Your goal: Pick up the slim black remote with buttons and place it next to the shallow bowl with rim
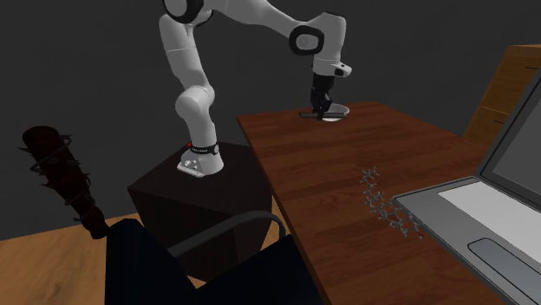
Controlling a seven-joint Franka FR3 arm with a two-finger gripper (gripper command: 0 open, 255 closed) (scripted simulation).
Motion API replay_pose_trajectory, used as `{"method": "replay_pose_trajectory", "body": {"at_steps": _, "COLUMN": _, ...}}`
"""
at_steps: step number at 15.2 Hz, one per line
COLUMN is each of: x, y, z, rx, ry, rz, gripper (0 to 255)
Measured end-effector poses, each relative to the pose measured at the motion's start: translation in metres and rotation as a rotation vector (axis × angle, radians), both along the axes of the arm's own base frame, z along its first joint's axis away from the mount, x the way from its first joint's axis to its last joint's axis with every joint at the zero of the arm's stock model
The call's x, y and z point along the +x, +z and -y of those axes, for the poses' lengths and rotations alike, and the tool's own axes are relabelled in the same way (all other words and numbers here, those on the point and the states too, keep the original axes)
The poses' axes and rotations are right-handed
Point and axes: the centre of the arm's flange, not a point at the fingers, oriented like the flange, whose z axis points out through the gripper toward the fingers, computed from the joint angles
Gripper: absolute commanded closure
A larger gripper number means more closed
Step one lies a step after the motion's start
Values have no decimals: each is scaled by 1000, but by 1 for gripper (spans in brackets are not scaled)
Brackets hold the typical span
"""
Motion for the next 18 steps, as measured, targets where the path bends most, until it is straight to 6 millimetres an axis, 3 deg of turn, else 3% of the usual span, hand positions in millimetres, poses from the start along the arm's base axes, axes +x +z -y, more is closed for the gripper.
{"method": "replay_pose_trajectory", "body": {"at_steps": 12, "x": 10, "y": 2, "z": -159, "rx": 0, "ry": 0, "rz": 0, "gripper": 255}}
{"method": "replay_pose_trajectory", "body": {"at_steps": 18, "x": 13, "y": -25, "z": -170, "rx": 0, "ry": -1, "rz": -1, "gripper": 255}}
